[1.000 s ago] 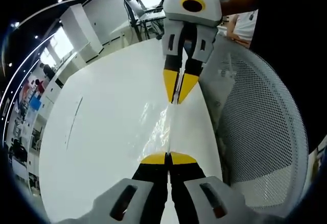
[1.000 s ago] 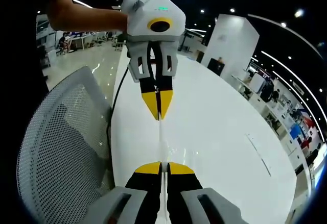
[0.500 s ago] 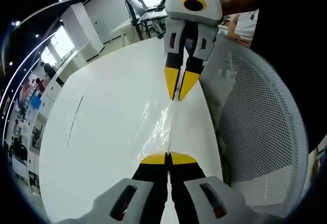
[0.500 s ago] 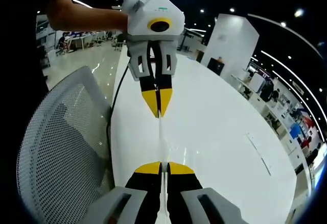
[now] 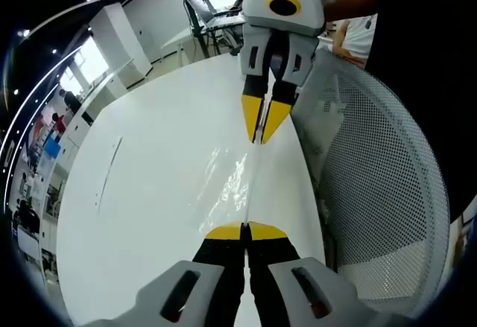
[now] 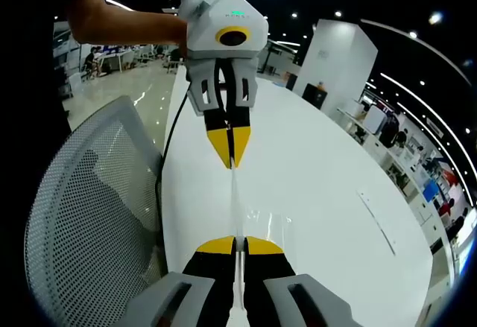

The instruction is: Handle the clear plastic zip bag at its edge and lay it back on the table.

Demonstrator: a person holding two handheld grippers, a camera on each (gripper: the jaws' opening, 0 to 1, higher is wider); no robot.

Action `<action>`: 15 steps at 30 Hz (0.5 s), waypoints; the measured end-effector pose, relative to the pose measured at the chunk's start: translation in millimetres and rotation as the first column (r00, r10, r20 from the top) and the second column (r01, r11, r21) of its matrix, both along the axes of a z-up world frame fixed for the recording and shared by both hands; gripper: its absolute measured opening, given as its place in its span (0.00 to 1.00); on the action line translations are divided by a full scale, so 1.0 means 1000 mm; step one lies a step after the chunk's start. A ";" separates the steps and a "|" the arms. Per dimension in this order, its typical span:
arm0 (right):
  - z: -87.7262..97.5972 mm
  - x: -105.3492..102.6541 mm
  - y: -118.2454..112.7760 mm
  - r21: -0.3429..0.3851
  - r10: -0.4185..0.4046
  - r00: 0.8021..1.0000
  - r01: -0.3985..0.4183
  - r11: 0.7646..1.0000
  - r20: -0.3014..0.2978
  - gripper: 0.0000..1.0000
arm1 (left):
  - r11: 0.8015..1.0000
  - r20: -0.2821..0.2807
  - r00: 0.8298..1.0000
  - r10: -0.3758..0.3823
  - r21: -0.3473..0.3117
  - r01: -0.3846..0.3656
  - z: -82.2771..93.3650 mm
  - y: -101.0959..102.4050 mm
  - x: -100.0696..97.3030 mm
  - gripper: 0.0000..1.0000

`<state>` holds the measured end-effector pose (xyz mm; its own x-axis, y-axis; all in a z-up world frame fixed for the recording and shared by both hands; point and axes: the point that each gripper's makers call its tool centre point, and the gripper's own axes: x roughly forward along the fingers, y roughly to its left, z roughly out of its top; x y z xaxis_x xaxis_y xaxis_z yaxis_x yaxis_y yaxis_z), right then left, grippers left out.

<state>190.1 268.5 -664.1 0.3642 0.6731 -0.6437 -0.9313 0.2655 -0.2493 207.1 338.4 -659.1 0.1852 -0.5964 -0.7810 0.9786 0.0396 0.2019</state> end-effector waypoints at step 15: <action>0.000 0.001 -0.004 -0.002 -0.009 1.000 0.009 1.000 0.000 0.00 | 1.000 0.002 1.000 0.007 0.000 -0.007 0.000 0.002 0.002 0.00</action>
<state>191.0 264.6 -664.1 0.3700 0.6688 -0.6448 -0.9290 0.2733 -0.2496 209.1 340.7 -659.0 0.1909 -0.5950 -0.7807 0.9779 0.0465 0.2036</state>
